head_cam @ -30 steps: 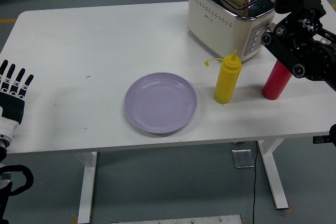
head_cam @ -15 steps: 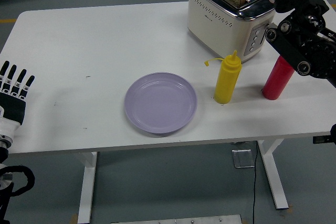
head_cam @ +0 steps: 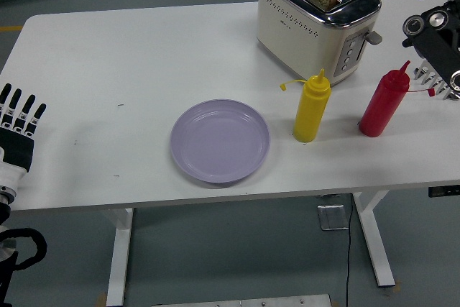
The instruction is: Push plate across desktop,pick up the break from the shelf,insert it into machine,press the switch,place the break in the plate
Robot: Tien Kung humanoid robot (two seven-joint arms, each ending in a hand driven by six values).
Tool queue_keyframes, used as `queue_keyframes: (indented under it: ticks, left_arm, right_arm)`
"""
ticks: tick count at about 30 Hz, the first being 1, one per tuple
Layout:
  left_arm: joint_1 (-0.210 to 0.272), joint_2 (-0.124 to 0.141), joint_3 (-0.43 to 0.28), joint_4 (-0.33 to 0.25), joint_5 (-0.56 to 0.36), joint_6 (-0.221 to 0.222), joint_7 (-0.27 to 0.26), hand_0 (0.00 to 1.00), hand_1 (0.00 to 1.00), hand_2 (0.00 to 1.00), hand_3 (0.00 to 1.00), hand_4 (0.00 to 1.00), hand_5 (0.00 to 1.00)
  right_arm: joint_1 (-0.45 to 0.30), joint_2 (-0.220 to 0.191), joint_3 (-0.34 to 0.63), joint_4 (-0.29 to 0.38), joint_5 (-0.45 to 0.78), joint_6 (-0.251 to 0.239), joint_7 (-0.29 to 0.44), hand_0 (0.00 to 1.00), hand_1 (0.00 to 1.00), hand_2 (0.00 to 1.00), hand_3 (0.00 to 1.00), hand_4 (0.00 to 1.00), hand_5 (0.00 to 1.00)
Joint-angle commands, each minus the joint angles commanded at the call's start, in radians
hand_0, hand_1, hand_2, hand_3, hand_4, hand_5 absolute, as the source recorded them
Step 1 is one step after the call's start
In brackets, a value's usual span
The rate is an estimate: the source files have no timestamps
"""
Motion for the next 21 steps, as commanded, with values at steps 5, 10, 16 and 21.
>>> queue_keyframes:
  ticks: [5,10,16,21]
  left_arm:
    - [0.006,0.002,-0.017,-0.007,-0.001,0.0,-0.003,0.824,0.875,0.948,0.843,0.639,0.998]
    - [0.008,0.004,-0.036,-0.018,-0.002,0.0,-0.005,0.824,0.875,0.948,0.843,0.639,0.998]
    - [0.006,0.003,-0.056,-0.03,-0.013,-0.004,-0.007,0.823,0.875,0.948,0.842,0.64,0.998]
    - [0.002,0.003,-0.066,-0.036,-0.022,-0.007,-0.008,0.824,0.873,0.946,0.843,0.64,0.998]
  right_arm:
    - [-0.08,-0.07,0.117,0.105,0.182,0.11,-0.073,0.824,0.79,0.779,0.773,0.529,0.46]
    - [-0.182,-0.113,0.255,0.195,0.365,0.217,-0.161,0.824,0.79,0.779,0.773,0.529,0.46]
    - [-0.323,-0.116,0.437,0.261,0.59,0.307,-0.189,0.823,0.79,0.778,0.775,0.526,0.471]
    - [-0.432,-0.1,0.568,0.292,0.771,0.332,-0.197,0.823,0.786,0.778,0.779,0.521,0.472]
